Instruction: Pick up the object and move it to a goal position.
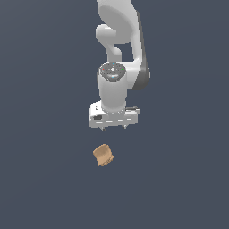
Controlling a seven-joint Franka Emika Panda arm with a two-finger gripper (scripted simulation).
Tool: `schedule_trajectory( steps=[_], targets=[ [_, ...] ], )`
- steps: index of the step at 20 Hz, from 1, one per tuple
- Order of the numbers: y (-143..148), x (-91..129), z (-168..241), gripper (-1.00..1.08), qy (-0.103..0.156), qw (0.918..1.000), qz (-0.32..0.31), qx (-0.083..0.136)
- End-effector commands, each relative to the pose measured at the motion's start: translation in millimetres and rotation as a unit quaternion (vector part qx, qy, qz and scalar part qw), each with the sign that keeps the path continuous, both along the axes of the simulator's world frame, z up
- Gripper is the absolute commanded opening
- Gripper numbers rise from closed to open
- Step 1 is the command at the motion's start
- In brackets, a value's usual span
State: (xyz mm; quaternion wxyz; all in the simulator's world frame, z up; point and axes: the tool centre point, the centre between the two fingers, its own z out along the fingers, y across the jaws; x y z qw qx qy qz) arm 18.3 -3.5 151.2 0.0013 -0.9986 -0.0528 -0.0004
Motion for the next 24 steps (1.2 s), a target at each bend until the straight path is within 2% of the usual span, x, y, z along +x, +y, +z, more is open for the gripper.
schedule_trajectory(
  steps=[1,13,24],
  targets=[
    [-3,9,-4,1.0,0.0,0.9999,0.016,-0.001],
    [-30,63,-40,1.0,0.0,0.9922,0.125,-0.002],
    [-45,84,-59,1.0,0.0,0.9848,0.174,-0.001]
  ],
)
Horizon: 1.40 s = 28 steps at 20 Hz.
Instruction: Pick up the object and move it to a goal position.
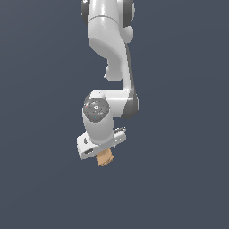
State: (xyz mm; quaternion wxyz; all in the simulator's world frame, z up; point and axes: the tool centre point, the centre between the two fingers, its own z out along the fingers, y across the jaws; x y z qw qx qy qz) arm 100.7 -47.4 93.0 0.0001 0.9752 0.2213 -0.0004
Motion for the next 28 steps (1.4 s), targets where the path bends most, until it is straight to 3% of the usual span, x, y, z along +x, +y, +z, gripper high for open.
schedule_trajectory(
  steps=[1,23,24,28],
  targets=[
    [-1,2,-2,1.0,0.0,1.0,0.006,0.0],
    [-2,3,-52,1.0,0.0,1.0,0.007,0.0],
    [-2,3,-52,-1.0,0.0,1.0,0.007,0.0],
    [-2,3,-52,-1.0,0.0,1.0,0.007,0.0]
  ],
)
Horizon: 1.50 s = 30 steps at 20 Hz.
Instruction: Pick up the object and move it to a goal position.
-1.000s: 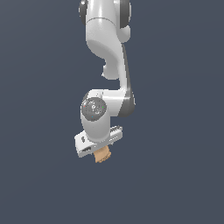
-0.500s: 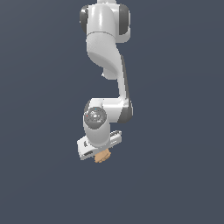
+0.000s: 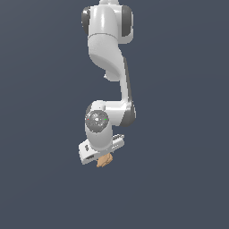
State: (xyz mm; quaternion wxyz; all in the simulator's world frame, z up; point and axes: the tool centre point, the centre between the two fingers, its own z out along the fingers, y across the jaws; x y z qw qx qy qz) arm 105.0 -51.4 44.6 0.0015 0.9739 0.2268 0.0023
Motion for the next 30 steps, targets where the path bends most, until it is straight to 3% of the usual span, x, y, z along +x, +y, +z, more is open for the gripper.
schedule_trajectory(
  steps=[1,16,30],
  targets=[
    [2,-2,-4,-1.0,0.003,1.0,0.001,0.001],
    [-7,-6,26,-1.0,0.001,1.0,0.0,0.0],
    [-47,-29,157,-1.0,0.001,1.0,0.001,0.001]
  ],
)
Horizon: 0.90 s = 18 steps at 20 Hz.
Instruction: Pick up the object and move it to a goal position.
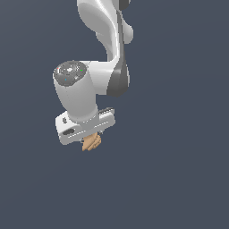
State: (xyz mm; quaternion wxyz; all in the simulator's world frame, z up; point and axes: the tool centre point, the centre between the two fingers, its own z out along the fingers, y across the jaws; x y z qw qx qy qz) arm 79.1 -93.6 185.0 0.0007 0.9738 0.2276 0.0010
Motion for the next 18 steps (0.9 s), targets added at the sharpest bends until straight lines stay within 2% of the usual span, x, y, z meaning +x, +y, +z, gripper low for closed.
schedule_trajectory(
  steps=[1,10,18],
  targets=[
    [-8,-5,28,-1.0,0.0,1.0,0.0,0.0],
    [-35,-18,117,-1.0,0.001,1.0,0.0,0.001],
    [-49,-22,159,-1.0,0.001,1.0,0.0,0.001]
  ],
)
